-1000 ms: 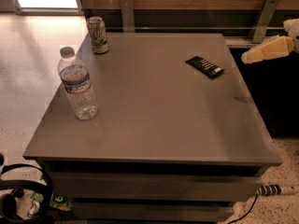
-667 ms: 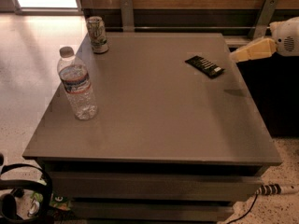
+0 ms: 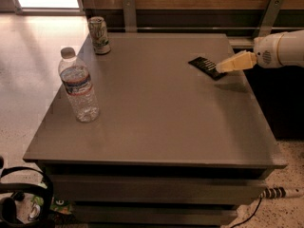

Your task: Move rxbar chocolate near water bottle

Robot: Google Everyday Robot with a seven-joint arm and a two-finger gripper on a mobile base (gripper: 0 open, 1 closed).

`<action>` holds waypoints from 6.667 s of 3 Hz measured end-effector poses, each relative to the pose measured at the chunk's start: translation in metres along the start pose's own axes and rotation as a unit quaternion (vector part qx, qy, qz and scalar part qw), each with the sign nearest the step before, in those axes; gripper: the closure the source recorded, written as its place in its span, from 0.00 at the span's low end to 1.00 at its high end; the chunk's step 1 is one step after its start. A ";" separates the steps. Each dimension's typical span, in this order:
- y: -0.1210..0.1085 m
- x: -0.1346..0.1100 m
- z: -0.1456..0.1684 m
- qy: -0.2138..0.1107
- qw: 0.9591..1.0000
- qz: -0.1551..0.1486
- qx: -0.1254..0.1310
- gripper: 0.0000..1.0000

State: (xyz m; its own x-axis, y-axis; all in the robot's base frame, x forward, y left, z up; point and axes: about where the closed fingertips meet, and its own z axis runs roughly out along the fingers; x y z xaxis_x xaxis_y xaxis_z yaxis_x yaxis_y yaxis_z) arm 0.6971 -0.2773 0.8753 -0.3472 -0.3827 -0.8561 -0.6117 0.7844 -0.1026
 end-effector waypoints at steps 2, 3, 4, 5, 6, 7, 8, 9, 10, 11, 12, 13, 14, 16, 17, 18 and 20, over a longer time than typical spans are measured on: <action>0.021 0.019 0.052 -0.008 0.998 0.037 -0.041 0.00; 0.031 0.023 0.064 -0.014 0.997 0.055 -0.058 0.00; 0.036 0.028 0.072 -0.018 0.995 0.071 -0.069 0.00; 0.039 0.031 0.076 -0.020 0.994 0.081 -0.073 0.16; 0.039 0.029 0.075 -0.020 0.994 0.081 -0.073 0.39; 0.039 0.026 0.074 -0.020 0.994 0.081 -0.073 0.64; 0.039 0.025 0.073 -0.020 0.994 0.081 -0.073 0.87; 0.039 0.023 0.072 -0.020 0.994 0.081 -0.074 1.00; 0.039 0.023 0.072 -0.020 0.994 0.081 -0.074 1.00; 0.039 0.023 0.072 -0.020 0.994 0.081 -0.074 1.00; 0.039 0.023 0.072 -0.020 0.994 0.081 -0.074 1.00; 0.039 0.023 0.072 -0.020 0.994 0.081 -0.074 1.00; 0.039 0.022 0.072 -0.020 0.994 0.081 -0.074 1.00; 0.039 0.022 0.071 -0.020 0.994 0.081 -0.074 1.00; 0.039 0.022 0.071 -0.020 0.994 0.080 -0.074 1.00; 0.039 0.022 0.071 -0.020 0.994 0.080 -0.074 1.00; 0.039 0.022 0.071 -0.020 0.994 0.080 -0.074 1.00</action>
Offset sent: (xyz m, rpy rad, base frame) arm 0.0217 0.0409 -0.0559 0.1225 0.0681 0.0385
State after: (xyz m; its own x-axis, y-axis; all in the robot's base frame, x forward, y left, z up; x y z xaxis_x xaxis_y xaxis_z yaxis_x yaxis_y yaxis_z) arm 0.7163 -0.2206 0.8164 -0.4217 -0.2362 -0.8754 -0.6491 0.7527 0.1096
